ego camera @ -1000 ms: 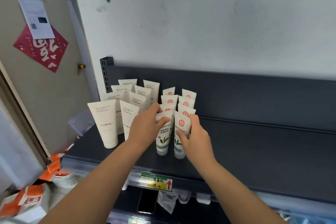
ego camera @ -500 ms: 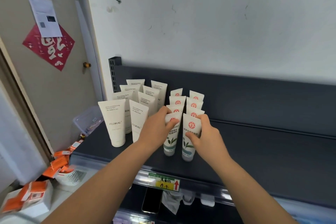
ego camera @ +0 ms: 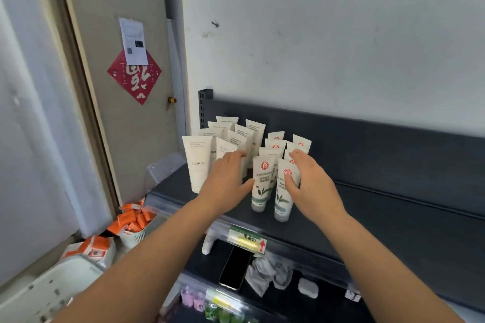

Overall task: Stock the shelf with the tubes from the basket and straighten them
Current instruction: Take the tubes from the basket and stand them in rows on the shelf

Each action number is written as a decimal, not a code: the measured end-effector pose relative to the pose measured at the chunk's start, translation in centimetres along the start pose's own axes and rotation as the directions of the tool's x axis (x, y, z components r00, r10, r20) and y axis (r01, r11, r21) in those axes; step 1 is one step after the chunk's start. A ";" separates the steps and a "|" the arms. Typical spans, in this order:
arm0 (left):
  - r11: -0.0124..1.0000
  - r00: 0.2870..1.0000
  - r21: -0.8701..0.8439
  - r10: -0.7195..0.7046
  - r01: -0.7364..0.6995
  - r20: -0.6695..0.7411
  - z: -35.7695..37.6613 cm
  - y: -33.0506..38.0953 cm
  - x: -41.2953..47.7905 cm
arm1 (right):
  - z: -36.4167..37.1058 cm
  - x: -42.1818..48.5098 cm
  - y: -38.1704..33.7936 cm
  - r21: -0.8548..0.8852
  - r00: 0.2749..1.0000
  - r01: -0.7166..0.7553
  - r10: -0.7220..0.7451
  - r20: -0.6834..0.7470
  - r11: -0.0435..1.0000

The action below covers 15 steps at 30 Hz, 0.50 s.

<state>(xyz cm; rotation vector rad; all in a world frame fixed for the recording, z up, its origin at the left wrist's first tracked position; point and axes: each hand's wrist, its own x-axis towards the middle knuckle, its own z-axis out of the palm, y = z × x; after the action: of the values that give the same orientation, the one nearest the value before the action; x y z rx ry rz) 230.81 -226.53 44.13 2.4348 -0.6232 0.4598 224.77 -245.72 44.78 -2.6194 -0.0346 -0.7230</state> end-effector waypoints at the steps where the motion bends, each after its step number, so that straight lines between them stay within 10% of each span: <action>1: 0.999 1.000 0.034 -0.019 0.019 0.012 -0.4 -0.2 -0.6 | 0.3 -0.2 -0.3 -0.024 0.999 0.036 -0.036 0.010 0.999; 15: 0.818 0.896 0.418 -0.443 0.395 0.020 -8.6 -8.2 -16.5 | 7.8 -3.2 -11.1 0.106 0.856 0.416 -0.429 0.289 0.903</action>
<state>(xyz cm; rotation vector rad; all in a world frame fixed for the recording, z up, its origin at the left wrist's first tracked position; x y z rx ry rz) 219.86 -210.03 39.72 2.9045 -0.0075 0.2795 224.27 -232.15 41.49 -2.6844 -0.7314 -0.4305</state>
